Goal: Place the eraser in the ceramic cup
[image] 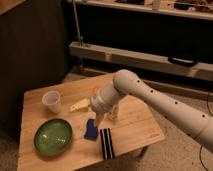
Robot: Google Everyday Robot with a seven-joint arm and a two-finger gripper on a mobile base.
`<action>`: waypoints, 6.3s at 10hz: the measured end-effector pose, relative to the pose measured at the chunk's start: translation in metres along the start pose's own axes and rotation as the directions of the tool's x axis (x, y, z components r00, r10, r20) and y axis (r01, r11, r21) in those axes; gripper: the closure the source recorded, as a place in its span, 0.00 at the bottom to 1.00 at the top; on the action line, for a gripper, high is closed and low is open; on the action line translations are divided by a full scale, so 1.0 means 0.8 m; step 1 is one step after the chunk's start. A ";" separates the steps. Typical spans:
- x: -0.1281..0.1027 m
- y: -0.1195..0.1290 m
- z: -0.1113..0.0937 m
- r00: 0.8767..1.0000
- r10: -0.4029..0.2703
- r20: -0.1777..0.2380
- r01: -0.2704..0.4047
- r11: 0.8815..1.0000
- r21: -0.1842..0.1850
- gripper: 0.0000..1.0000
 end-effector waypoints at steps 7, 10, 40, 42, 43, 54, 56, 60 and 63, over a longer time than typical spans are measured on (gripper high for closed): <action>0.000 0.000 0.000 1.000 0.000 0.000 0.000 1.000 0.000 0.20; 0.000 0.000 0.000 1.000 0.000 0.000 0.000 1.000 0.000 0.20; -0.021 0.118 -0.049 0.962 -0.055 -0.267 -0.094 0.852 -0.515 0.20; -0.031 0.151 -0.008 0.964 -0.082 -0.253 -0.080 0.819 -0.569 0.20; -0.036 0.167 0.009 0.964 -0.087 -0.249 -0.077 0.809 -0.582 0.20; -0.006 0.233 0.107 0.978 -0.150 -0.148 0.000 0.704 -0.710 0.20; -0.009 0.251 0.098 0.979 -0.135 -0.152 -0.015 0.697 -0.717 0.20; -0.014 0.276 0.087 0.983 -0.092 -0.157 -0.046 0.708 -0.705 0.20; -0.021 0.279 0.098 0.986 -0.094 -0.135 -0.029 0.707 -0.707 0.23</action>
